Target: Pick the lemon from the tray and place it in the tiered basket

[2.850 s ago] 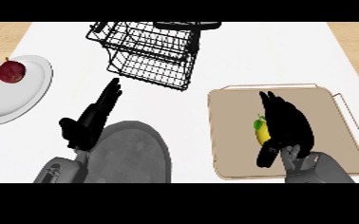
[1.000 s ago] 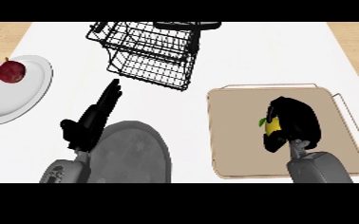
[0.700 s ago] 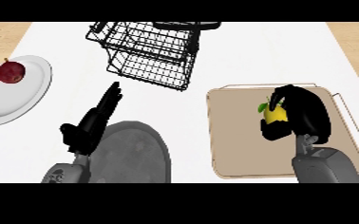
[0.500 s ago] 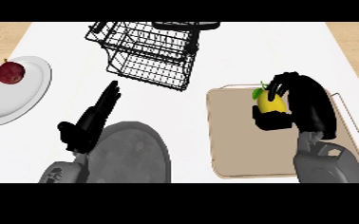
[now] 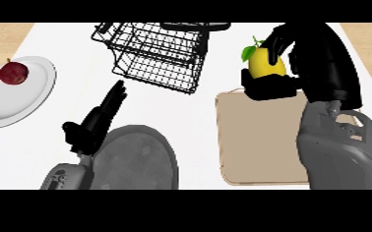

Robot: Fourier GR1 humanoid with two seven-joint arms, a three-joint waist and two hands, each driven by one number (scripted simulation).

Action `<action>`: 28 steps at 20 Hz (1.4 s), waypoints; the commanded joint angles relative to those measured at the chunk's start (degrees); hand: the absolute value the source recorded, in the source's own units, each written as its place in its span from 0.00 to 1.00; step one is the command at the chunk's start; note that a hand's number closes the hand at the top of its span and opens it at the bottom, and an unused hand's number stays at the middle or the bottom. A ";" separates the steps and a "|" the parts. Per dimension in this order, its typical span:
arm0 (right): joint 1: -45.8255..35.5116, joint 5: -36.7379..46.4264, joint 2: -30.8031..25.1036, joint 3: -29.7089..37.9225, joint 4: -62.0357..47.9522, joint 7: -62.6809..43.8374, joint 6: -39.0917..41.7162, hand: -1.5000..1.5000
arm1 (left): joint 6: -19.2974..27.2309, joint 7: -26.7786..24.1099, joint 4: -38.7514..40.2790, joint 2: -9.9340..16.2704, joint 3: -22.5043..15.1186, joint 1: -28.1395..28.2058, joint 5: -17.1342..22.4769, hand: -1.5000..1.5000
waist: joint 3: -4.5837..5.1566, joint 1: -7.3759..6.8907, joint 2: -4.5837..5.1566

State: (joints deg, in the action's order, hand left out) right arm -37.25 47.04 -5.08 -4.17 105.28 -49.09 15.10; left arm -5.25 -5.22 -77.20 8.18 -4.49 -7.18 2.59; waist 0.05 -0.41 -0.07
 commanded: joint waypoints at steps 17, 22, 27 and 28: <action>-43.88 -3.11 5.07 8.55 -57.67 2.08 -17.63 1.00 | 0.96 2.18 1.41 -2.96 -1.26 -5.19 -2.24 0.50 | 0.06 -2.66 1.11; -48.69 -6.11 5.08 9.30 -69.33 8.10 -22.71 1.00 | -0.09 2.21 0.06 -2.44 -1.09 -3.26 -1.66 0.50 | 0.06 -3.24 1.14; -50.25 -9.48 5.08 7.77 -78.27 12.01 -29.75 1.00 | -2.04 0.38 1.71 -1.50 -0.45 -3.71 -1.08 0.50 | 0.13 -4.69 1.65; -52.50 -10.34 5.08 7.37 -79.89 11.17 -29.77 1.00 | -1.72 0.21 0.89 -2.22 -2.01 -3.52 -2.23 0.50 | 0.14 -5.28 1.66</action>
State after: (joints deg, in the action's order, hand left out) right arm -86.69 39.09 -0.01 3.59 31.91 -40.22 -11.05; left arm -6.53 -4.42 -76.45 6.06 -5.87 -10.30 0.91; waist 0.14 -4.52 1.28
